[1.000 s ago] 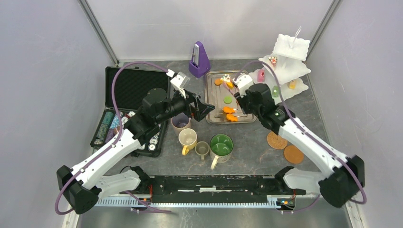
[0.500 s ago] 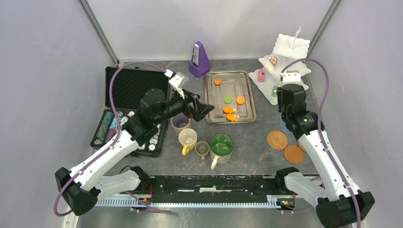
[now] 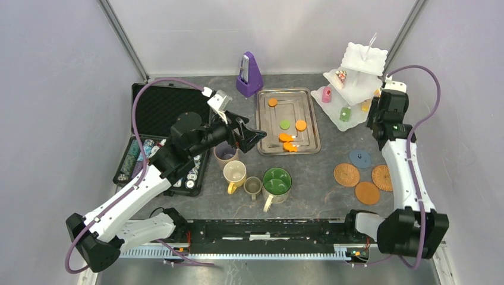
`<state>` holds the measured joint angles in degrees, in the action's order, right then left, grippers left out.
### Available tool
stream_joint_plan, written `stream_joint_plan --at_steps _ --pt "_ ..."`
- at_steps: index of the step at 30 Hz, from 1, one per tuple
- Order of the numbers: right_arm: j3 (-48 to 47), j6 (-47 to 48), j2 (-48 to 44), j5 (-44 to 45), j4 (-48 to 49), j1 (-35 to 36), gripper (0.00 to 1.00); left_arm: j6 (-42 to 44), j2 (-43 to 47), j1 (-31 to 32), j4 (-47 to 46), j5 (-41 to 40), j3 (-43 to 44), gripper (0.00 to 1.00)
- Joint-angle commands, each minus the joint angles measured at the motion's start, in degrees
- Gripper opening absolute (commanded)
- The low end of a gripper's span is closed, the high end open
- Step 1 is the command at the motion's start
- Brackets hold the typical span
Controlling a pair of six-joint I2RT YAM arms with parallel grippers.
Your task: Serve the afternoon tea
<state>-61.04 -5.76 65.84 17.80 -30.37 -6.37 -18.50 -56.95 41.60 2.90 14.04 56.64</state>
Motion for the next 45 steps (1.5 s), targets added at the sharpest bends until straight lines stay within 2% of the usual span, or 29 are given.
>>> stream_joint_plan --at_steps 1,19,28,41,45 --pt "-4.43 -1.44 3.05 -7.41 8.0 -1.92 0.15 0.91 0.98 0.23 -2.06 0.28 2.13 1.0" --pt "-12.09 -3.6 13.89 -9.97 12.37 -2.15 0.18 1.45 -0.31 0.23 -1.35 0.02 2.51 1.0" --pt "-11.3 -3.64 15.21 -8.79 12.85 -2.14 0.32 1.62 -0.4 0.23 -1.23 0.02 2.6 1.0" --pt "-13.56 -1.84 16.86 -7.15 10.42 -2.15 0.42 1.8 -0.78 0.23 -1.15 -0.22 2.51 1.0" --pt "-13.77 -1.56 16.87 -6.17 9.96 -2.13 0.51 2.07 -0.48 0.22 -1.01 -0.92 2.43 1.0"
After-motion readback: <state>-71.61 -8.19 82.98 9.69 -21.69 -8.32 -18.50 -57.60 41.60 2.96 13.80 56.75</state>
